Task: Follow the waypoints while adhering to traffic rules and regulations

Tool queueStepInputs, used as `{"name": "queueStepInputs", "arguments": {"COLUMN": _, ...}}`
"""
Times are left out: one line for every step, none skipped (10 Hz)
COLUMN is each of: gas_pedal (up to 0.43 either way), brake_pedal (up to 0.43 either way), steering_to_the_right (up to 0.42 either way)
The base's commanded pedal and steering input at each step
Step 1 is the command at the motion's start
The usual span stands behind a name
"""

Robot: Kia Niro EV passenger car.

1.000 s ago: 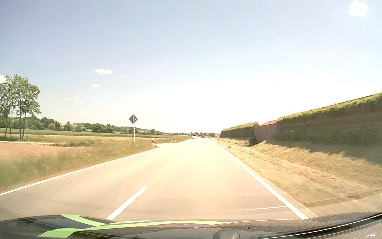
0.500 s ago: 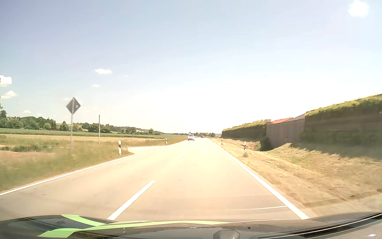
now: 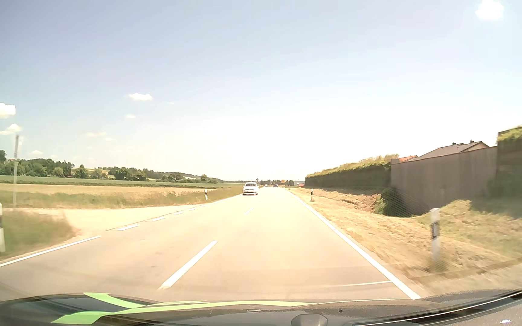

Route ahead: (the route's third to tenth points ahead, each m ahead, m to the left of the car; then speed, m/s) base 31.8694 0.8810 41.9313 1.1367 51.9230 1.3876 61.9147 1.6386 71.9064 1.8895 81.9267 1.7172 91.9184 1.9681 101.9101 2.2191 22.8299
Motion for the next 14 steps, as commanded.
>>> {"name": "queueStepInputs", "arguments": {"gas_pedal": 0.280, "brake_pedal": 0.000, "steering_to_the_right": 0.000}}
{"name": "queueStepInputs", "arguments": {"gas_pedal": 0.280, "brake_pedal": 0.000, "steering_to_the_right": -0.001}}
{"name": "queueStepInputs", "arguments": {"gas_pedal": 0.280, "brake_pedal": 0.000, "steering_to_the_right": -0.001}}
{"name": "queueStepInputs", "arguments": {"gas_pedal": 0.280, "brake_pedal": 0.000, "steering_to_the_right": -0.002}}
{"name": "queueStepInputs", "arguments": {"gas_pedal": 0.268, "brake_pedal": 0.000, "steering_to_the_right": -0.002}}
{"name": "queueStepInputs", "arguments": {"gas_pedal": 0.248, "brake_pedal": 0.000, "steering_to_the_right": -0.002}}
{"name": "queueStepInputs", "arguments": {"gas_pedal": 0.248, "brake_pedal": 0.000, "steering_to_the_right": -0.002}}
{"name": "queueStepInputs", "arguments": {"gas_pedal": 0.248, "brake_pedal": 0.000, "steering_to_the_right": -0.002}}
{"name": "queueStepInputs", "arguments": {"gas_pedal": 0.228, "brake_pedal": 0.000, "steering_to_the_right": -0.002}}
{"name": "queueStepInputs", "arguments": {"gas_pedal": 0.228, "brake_pedal": 0.000, "steering_to_the_right": -0.002}}
{"name": "queueStepInputs", "arguments": {"gas_pedal": 0.228, "brake_pedal": 0.000, "steering_to_the_right": -0.002}}
{"name": "queueStepInputs", "arguments": {"gas_pedal": 0.228, "brake_pedal": 0.000, "steering_to_the_right": -0.002}}
{"name": "queueStepInputs", "arguments": {"gas_pedal": 0.240, "brake_pedal": 0.000, "steering_to_the_right": -0.002}}
{"name": "queueStepInputs", "arguments": {"gas_pedal": 0.240, "brake_pedal": 0.000, "steering_to_the_right": -0.002}}
